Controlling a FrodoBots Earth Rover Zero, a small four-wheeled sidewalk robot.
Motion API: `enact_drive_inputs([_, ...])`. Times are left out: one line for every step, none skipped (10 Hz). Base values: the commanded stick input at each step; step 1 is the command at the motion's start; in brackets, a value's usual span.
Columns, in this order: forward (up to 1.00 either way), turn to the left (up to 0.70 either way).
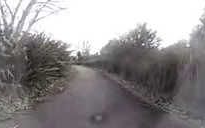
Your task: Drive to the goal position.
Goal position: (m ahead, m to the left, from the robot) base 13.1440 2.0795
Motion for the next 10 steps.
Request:
enact_drive_inputs([0.7, 0.0])
enact_drive_inputs([0.7, 0.0])
enact_drive_inputs([0.7, 0.0])
enact_drive_inputs([0.7, 0.0])
enact_drive_inputs([0.7, 0.0])
enact_drive_inputs([0.7, 0.0])
enact_drive_inputs([0.7, 0.0])
enact_drive_inputs([0.7, 0.0])
enact_drive_inputs([0.7, 0.0])
enact_drive_inputs([0.7, 0.0])
